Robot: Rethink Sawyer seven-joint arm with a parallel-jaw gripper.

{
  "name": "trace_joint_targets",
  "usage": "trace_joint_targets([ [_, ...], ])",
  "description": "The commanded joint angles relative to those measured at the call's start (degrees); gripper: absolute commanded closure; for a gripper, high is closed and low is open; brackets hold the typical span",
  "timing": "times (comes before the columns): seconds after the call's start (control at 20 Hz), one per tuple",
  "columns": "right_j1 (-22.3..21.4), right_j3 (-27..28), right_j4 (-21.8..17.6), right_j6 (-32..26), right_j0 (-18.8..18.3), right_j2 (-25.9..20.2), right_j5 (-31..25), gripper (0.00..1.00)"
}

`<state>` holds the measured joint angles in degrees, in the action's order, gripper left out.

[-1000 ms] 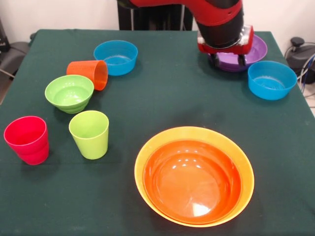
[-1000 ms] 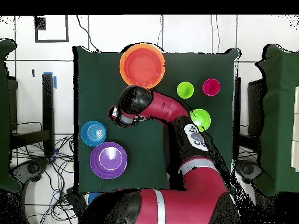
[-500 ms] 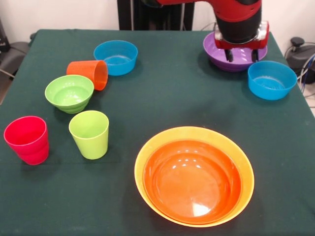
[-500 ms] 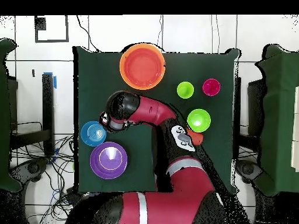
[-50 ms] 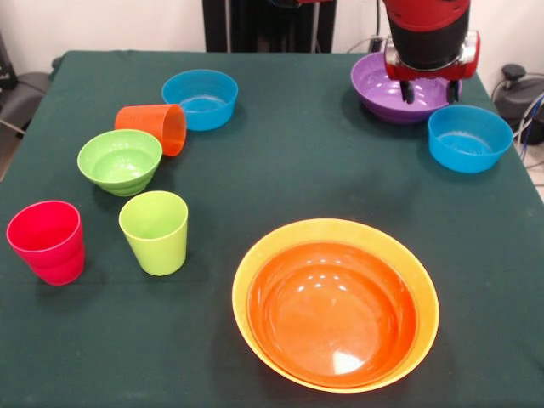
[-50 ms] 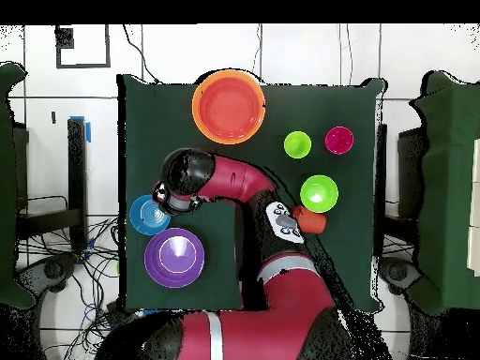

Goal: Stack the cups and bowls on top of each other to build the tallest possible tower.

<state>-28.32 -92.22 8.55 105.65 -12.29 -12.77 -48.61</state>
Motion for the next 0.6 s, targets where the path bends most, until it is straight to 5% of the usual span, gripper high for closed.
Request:
trace_joint_targets([
  [0.05,5.14,0.46,-2.31,3.83,1.25,-2.31,9.71,0.0],
  [0.6,9.59,3.43,-3.3,3.25,2.48,-1.01,13.21,0.0],
])
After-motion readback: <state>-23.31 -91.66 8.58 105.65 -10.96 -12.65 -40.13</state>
